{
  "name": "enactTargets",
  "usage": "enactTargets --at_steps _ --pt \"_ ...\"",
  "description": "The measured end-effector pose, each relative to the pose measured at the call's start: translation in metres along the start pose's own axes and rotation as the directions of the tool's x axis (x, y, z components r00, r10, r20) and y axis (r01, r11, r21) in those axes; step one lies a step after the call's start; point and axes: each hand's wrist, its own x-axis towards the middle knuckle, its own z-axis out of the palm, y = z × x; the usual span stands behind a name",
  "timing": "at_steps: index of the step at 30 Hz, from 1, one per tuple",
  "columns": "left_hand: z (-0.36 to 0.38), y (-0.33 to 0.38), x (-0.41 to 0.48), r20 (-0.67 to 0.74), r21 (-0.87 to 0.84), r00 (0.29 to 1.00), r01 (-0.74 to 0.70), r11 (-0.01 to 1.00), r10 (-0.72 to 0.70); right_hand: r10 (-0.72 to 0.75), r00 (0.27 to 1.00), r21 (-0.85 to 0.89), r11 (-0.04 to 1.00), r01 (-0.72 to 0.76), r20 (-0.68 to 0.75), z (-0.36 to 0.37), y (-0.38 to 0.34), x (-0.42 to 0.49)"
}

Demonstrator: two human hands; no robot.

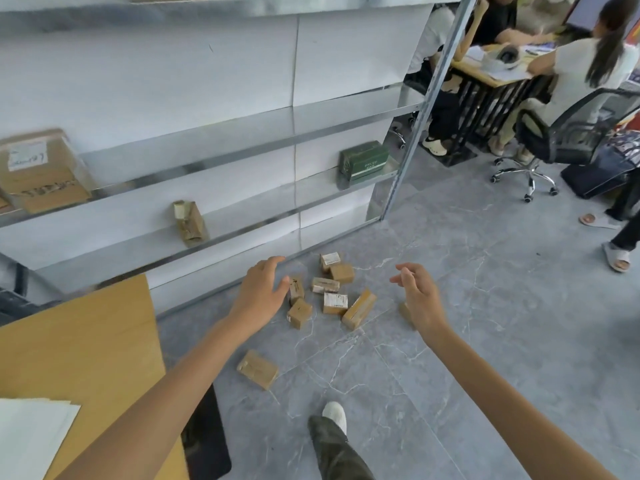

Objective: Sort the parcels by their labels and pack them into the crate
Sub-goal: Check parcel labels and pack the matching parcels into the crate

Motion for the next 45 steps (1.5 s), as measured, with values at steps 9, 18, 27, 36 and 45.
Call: enactTargets --at_steps 9,18,27,36,45 --pt "0.039 -0.026 0.126 0.076 -0.053 0.973 0.222 0.974 -0.218 0.103 0.980 -0.109 0.990 -0.085 0.172 0.041 0.005 0.162" --pt "0.083 -0.118 0.220 0.268 -0.082 0.788 0.591 0.802 -0.554 0.318 0.904 -0.361 0.910 -0.205 0.287 0.134 0.054 0.278" --pt "0.203 -0.227 0.293 0.430 -0.052 0.602 0.761 0.647 -0.673 0.465 0.809 -0.514 0.822 -0.245 0.359 0.246 0.169 0.366" --pt "0.467 -0.438 0.347 0.585 -0.080 0.303 0.945 0.318 -0.753 0.510 0.652 -0.649 0.760 -0.036 0.561 0.407 0.458 0.477" --pt "0.581 -0.514 0.365 0.829 -0.280 0.201 0.957 -0.078 -0.521 0.576 0.387 -0.523 0.817 -0.245 0.720 0.477 0.596 0.503"
